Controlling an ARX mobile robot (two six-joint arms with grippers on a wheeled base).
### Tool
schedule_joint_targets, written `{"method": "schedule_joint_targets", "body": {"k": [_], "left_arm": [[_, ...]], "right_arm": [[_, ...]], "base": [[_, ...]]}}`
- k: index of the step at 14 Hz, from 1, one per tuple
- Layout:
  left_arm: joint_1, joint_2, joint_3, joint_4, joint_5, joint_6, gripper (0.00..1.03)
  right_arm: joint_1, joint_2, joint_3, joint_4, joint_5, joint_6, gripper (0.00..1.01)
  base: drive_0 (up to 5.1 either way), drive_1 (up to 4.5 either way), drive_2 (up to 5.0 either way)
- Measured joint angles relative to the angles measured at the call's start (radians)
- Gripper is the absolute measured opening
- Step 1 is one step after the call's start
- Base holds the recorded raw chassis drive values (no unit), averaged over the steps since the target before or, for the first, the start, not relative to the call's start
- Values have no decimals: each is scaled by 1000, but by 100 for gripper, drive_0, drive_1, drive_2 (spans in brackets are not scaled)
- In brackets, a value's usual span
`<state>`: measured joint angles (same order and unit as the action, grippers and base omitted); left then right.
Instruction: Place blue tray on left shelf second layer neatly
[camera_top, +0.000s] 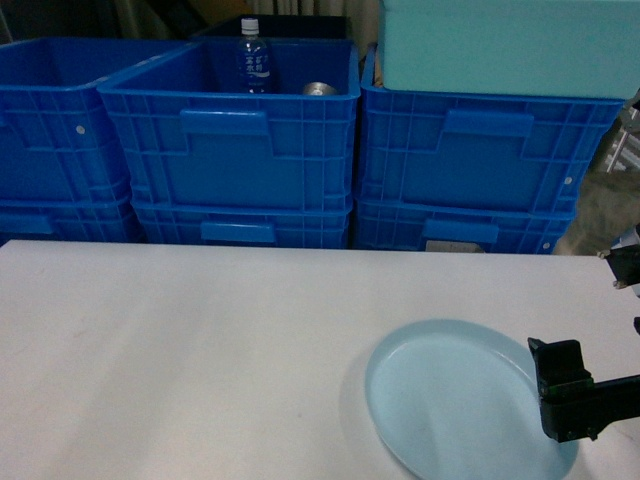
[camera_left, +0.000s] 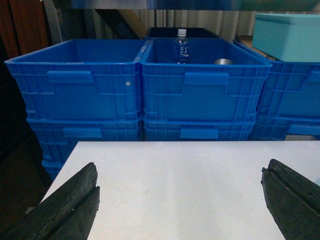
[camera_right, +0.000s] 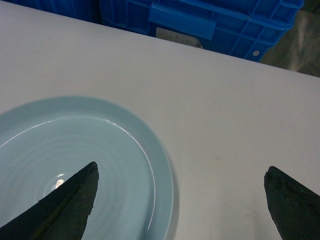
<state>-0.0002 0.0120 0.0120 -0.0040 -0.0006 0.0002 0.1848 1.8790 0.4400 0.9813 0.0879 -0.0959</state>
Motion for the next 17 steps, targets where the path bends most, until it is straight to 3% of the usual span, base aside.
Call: {"method": "schedule_joint_targets", "body": {"k": [5, 8, 14, 16, 17], "left_arm": [[0, 0, 0, 0, 0, 0, 98], [0, 0, 0, 0, 0, 0, 98], [0, 0, 0, 0, 0, 0, 98], [0, 0, 0, 0, 0, 0, 98], [0, 0, 0, 0, 0, 0, 98]], "right_arm": [[-28, 110, 21, 50, 12, 55, 98], [-14, 185, 11, 111, 13, 79, 98], [-10, 266, 6, 140, 32, 89, 98], [-23, 291, 12, 158, 36, 108, 98], [-23, 293, 13, 158, 39, 114, 89]], "base": [[0, 0, 0], [0, 0, 0], [0, 0, 0], [0, 0, 0], [0, 0, 0]]}}
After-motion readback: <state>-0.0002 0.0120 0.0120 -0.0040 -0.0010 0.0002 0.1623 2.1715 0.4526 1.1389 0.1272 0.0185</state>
